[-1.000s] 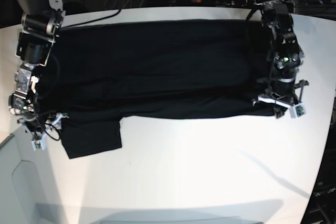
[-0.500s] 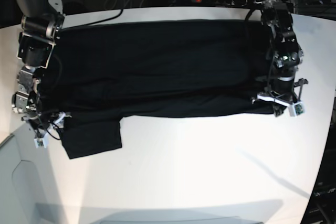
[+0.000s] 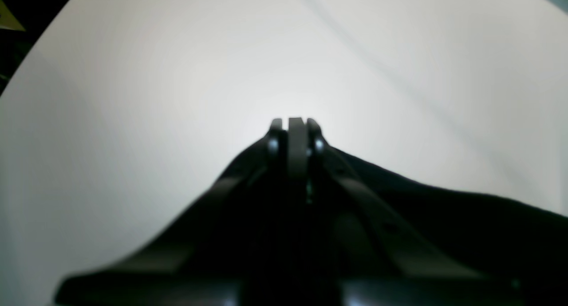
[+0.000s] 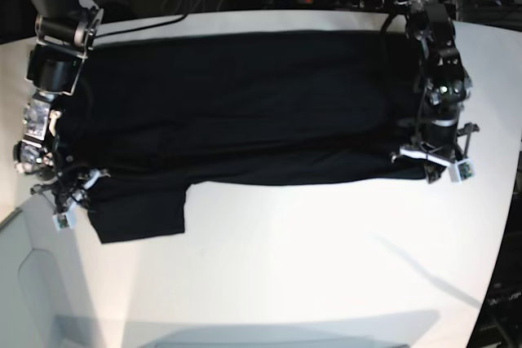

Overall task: Fold the T-shirt properly
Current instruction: 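Drag the folded band away from the robot with both grippers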

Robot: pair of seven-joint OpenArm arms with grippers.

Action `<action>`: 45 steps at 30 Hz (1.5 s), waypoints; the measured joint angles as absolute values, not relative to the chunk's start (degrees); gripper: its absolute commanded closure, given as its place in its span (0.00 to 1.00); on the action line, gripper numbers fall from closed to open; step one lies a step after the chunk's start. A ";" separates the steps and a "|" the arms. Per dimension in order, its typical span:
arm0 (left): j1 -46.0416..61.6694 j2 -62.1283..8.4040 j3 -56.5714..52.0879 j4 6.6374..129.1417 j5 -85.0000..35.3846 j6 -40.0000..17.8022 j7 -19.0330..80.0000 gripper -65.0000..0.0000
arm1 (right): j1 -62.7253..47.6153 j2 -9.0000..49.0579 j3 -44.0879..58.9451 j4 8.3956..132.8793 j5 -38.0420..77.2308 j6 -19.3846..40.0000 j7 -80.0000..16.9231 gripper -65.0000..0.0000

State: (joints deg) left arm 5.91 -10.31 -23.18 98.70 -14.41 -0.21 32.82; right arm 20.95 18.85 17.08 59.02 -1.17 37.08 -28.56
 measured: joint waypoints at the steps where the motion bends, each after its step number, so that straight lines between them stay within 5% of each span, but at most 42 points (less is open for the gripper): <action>1: 5.93 -10.26 -23.18 99.35 -14.44 -0.21 32.58 1.00 | 19.53 18.74 17.10 63.07 -1.34 37.26 -28.80 1.00; 3: 6.13 -10.28 -23.24 100.55 -14.57 -0.21 32.36 1.00 | 17.19 18.72 17.10 69.60 -1.10 37.56 -28.60 1.00; 4: 6.68 -10.31 -23.22 101.78 -14.66 -0.23 32.58 1.00 | 16.05 18.37 17.21 72.79 0.00 0.00 0.00 1.00; 5: 6.87 -10.26 -23.20 102.00 -14.66 -0.23 32.40 1.00 | 15.29 17.89 17.34 74.70 -1.13 37.63 -28.49 1.00; 7: 7.66 -10.28 -23.24 103.15 -14.55 -0.19 32.60 1.00 | 12.71 16.82 18.31 79.96 -0.01 32.10 -29.17 1.00; 9: 8.67 -10.28 -23.24 104.60 -14.68 -0.23 32.58 1.00 | 10.87 16.10 20.40 84.77 -0.45 38.28 -28.97 1.00; 23: 15.25 -10.09 -24.99 110.85 -14.87 -0.34 32.53 1.00 | -1.96 15.66 23.94 106.10 -0.36 38.15 -28.08 1.00; 45: 25.87 -9.98 -31.29 110.72 -15.09 -0.43 31.94 1.00 | -14.15 11.40 32.80 106.98 -0.62 39.40 -28.01 1.00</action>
